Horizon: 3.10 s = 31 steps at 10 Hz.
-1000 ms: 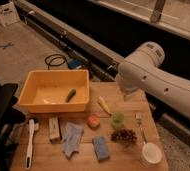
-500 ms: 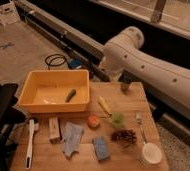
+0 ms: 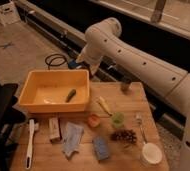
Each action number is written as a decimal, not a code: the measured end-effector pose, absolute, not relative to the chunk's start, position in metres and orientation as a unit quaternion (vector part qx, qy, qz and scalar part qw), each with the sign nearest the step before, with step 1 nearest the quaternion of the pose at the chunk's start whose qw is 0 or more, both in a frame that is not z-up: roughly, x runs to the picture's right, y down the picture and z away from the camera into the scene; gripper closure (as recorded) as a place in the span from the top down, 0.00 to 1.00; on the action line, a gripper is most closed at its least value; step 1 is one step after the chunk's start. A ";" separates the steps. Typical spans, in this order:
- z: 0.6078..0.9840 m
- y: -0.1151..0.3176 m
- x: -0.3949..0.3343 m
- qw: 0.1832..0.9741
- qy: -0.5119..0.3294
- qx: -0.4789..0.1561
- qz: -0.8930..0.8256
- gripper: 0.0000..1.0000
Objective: Place pepper in table surface
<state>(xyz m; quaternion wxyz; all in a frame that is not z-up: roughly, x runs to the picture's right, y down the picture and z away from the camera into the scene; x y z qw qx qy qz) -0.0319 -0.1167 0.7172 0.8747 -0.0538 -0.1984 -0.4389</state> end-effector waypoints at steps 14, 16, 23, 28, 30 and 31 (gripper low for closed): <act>0.797 -0.162 -0.099 0.801 -0.289 0.035 -0.523 0.65; 0.811 -0.138 -0.110 0.794 -0.310 0.022 -0.523 0.65; 0.815 -0.111 -0.113 0.788 -0.325 0.004 -0.523 0.65; 0.828 -0.077 -0.145 0.720 -0.358 -0.026 -0.594 0.65; 0.835 -0.063 -0.148 0.707 -0.367 -0.038 -0.603 0.65; 0.839 -0.055 -0.148 0.703 -0.370 -0.048 -0.605 0.65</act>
